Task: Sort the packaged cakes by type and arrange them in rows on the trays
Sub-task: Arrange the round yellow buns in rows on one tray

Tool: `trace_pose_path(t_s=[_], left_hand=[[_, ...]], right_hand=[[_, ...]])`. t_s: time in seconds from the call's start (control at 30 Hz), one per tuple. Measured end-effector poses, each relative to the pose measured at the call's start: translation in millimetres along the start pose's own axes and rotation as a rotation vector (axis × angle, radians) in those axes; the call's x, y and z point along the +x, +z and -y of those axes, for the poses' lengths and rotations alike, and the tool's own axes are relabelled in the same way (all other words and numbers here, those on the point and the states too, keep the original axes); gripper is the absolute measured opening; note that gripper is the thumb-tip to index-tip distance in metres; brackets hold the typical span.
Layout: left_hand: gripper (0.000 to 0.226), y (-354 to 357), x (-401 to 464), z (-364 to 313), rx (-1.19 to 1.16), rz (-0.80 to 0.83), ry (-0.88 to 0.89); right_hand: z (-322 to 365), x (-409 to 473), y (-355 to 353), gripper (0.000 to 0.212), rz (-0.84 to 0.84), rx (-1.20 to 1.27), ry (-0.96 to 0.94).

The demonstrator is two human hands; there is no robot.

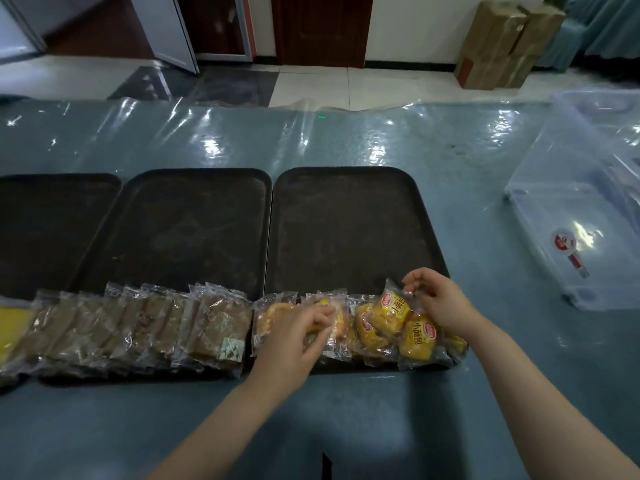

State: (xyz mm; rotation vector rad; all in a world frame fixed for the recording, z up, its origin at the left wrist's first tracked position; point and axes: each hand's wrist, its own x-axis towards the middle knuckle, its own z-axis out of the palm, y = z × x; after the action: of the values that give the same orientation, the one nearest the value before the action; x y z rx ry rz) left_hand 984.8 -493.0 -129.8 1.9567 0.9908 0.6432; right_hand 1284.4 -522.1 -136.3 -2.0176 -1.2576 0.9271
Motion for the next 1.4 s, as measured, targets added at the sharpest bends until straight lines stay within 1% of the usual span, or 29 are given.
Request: trace_pose_path(t_s=[0.1,0.23,0.33,0.43,0.53,0.63,0.77,0.83,0.93,1.03,1.17,1.23,1.4], left_hand=[[0.011,10,-2,10,0.202,0.038,0.111],[0.017,20,-6,22,0.436,0.157,0.198],[0.026,23,-9,25,0.583,0.186,0.236],[0.039,23,-9,24,0.699,0.218,0.276],[0.048,23,-8,23,0.705,0.28,0.284],[0.051,23,-6,19,0.728,0.302,0.297],[0.049,27,-3,14,0.755,0.302,0.307],[0.05,29,-2,14,0.768,0.302,0.304],[0.057,30,-2,13,0.735,0.304,0.286],[0.064,29,0,9,0.699,0.337,0.218],[0.062,35,2,14,0.831,0.348,0.231],[0.061,39,3,15,0.883,0.319,0.23],[0.066,44,4,18,0.91,0.329,0.23]], right_hand=[[-3,-2,5,0.03,-0.014,-0.156,-0.094],[-2,1,8,0.025,-0.033,-0.396,-0.223],[-6,5,8,0.026,0.009,-0.495,-0.247],[-6,6,7,0.028,0.032,-0.539,-0.286],[0,5,7,0.026,0.005,-0.543,-0.328],[11,-3,13,0.026,-0.043,-0.518,-0.32],[24,-22,31,0.054,0.004,-0.544,-0.265],[22,-30,38,0.06,0.054,-0.589,-0.265],[17,-39,40,0.058,0.091,-0.605,-0.298],[13,-46,40,0.057,0.112,-0.613,-0.341],[11,-50,44,0.063,0.123,-0.62,-0.327],[8,-49,47,0.064,0.119,-0.666,-0.344],[2,-53,54,0.063,0.06,-0.856,-0.364]])
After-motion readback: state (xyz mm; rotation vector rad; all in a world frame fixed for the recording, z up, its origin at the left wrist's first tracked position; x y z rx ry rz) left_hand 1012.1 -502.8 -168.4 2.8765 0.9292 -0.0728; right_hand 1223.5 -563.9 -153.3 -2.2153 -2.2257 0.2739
